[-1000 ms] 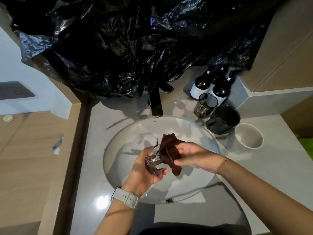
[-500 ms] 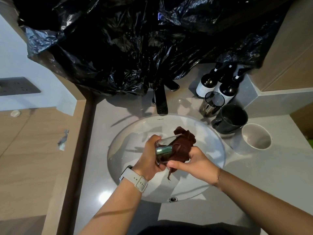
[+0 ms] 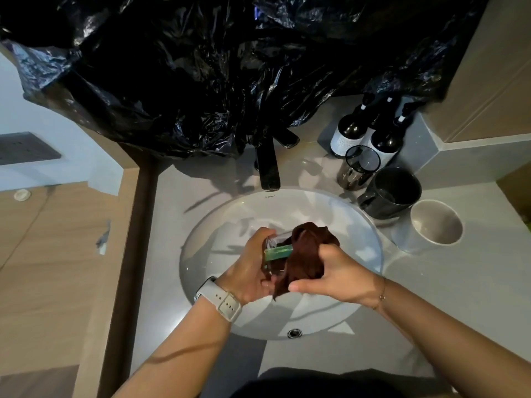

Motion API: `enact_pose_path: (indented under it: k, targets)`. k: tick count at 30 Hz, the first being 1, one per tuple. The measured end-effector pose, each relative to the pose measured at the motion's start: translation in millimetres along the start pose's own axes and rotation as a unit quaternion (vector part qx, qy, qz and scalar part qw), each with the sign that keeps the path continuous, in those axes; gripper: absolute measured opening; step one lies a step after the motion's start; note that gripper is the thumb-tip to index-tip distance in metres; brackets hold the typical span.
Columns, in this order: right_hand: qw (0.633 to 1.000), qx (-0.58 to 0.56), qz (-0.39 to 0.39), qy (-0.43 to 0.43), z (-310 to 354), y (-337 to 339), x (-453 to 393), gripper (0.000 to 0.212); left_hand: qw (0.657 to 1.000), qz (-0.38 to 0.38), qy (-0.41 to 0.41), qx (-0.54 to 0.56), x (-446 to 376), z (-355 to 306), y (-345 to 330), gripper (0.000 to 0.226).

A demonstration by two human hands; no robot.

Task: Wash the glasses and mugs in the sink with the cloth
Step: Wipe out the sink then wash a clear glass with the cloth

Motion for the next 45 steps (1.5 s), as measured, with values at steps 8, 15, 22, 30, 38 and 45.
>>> enact_pose_path:
  k: [8, 15, 22, 30, 38, 45]
  targets:
    - [0.98, -0.152, -0.122, 0.039, 11.7, -1.6, 6.8, 0.032, 0.99, -0.092, -0.11, -0.009, 11.5, -4.6, -23.2, 0.052]
    - [0.923, -0.357, -0.143, -0.02, 24.0, -10.2, 12.1, 0.014, 0.904, -0.209, -0.308, -0.212, 16.4, -13.8, -14.9, 0.046]
    - [0.939, -0.312, -0.146, -0.014, 8.4, -11.7, 10.3, 0.017, 0.901, -0.117, -0.327, -0.26, 12.2, -2.9, -6.5, 0.06]
    - [0.972, -0.025, -0.221, 0.08, 6.9, -20.8, 13.9, 0.051, 0.988, -0.084, -0.105, -0.076, 18.2, -5.8, -5.5, 0.055]
    - [0.904, -0.412, -0.09, -0.076, 14.2, -21.5, 11.4, 0.02, 0.804, -0.256, -0.363, -0.395, 37.7, -6.9, -11.6, 0.034]
    - [0.97, -0.074, -0.21, 0.098, 13.8, -27.1, 21.1, 0.029, 0.969, -0.044, -0.143, -0.195, 26.5, -5.7, -5.1, 0.069]
Point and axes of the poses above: each hand's wrist, its own x-axis away from the middle knuckle, its own y-axis out of the back of the hand, z = x × y, the point moved 4 cm from there along -x, towards the middle knuckle, and after that the axes turned 5 degrees about -x, right-handed, at the moved point
